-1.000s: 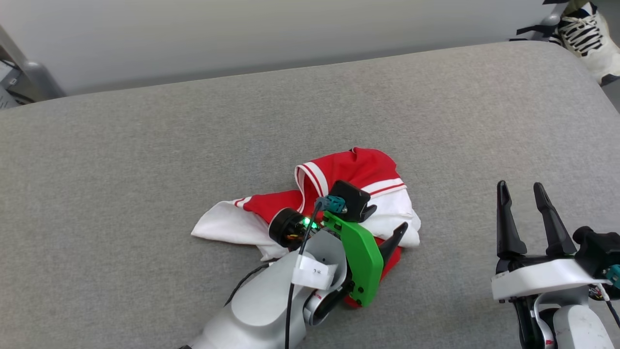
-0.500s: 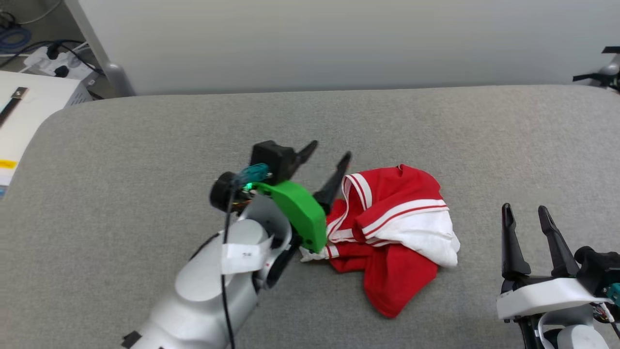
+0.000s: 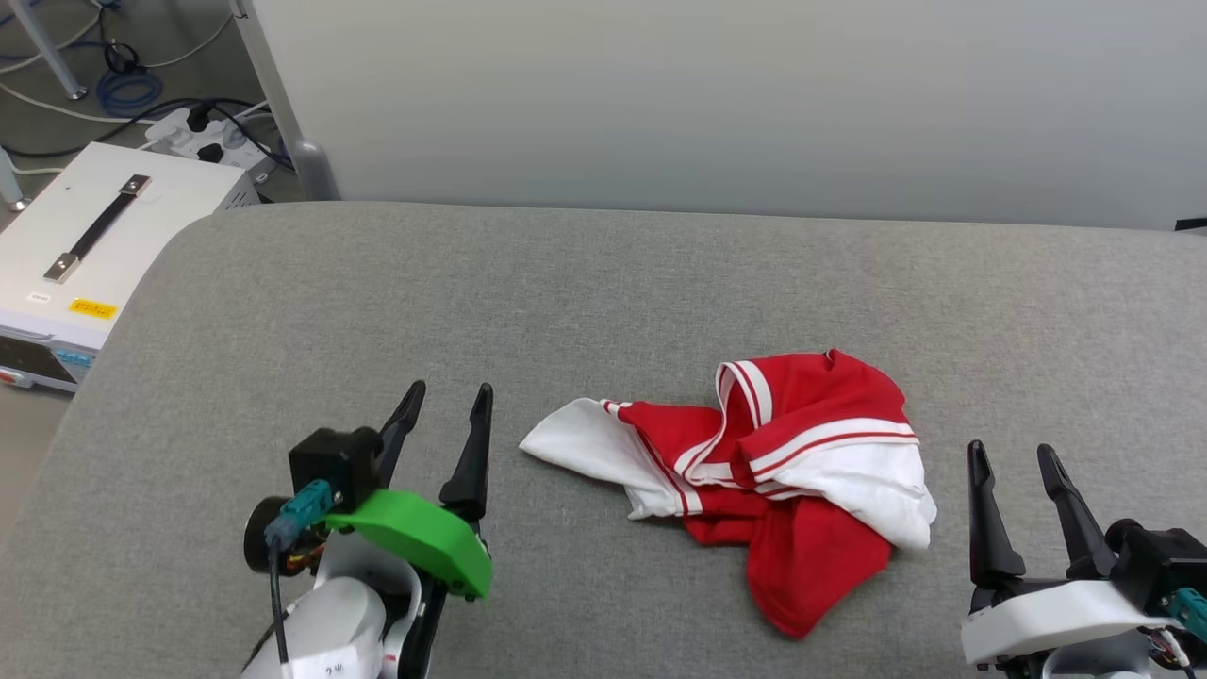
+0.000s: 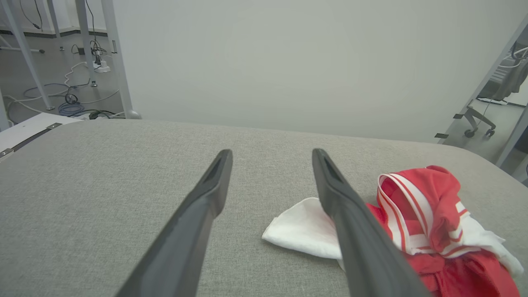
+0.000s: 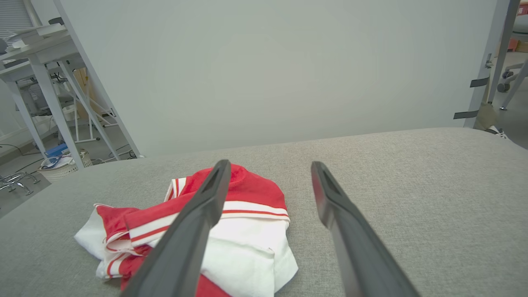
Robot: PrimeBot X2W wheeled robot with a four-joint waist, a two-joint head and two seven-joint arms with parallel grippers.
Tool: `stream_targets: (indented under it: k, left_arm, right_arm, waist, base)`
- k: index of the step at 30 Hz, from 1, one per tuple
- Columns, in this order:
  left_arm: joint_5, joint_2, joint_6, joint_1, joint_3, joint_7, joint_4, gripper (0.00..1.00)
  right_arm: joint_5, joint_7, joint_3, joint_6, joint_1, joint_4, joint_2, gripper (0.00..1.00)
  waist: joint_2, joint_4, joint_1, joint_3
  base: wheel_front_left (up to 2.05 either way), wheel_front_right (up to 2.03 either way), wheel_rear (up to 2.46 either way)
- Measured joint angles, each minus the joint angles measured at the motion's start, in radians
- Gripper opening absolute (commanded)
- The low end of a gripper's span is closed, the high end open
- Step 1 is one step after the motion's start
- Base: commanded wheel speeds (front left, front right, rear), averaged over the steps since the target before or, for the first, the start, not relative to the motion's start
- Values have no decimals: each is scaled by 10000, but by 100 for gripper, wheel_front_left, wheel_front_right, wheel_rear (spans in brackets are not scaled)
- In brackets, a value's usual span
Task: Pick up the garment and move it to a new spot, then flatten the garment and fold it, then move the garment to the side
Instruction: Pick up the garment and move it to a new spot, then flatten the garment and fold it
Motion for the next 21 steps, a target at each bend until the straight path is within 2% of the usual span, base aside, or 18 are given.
stream_targets:
  k: [4, 9, 19, 21]
  left_arm:
    - [610, -437, -75, 1053, 965, 0, -696, 100]
    - [1814, -683, -401, 1658, 1396, 2, -880, 100]
    - [2660, -1338, -1133, 1850, 2439, 0, -934, 100]
    - [2794, -1469, -1271, 1849, 2587, 0, -920, 100]
  right_arm:
    - [-40, 0, 33, 0, 21, 12, 0, 100]
    - [-38, 0, 98, 0, 23, 54, 2, 100]
    - [-157, 48, 234, 0, 23, 142, 0, 100]
    - [-29, 598, 268, 0, 19, 247, -25, 100]
  waist:
    - [0, 63, 0, 25]
    - [0, 62, 0, 0]
    - [0, -10, 0, 144]
    - [0, -22, 0, 241]
  base:
    - [0, 0, 0]
    - [0, 0, 0]
    - [0, 0, 0]
    - [0, 0, 0]
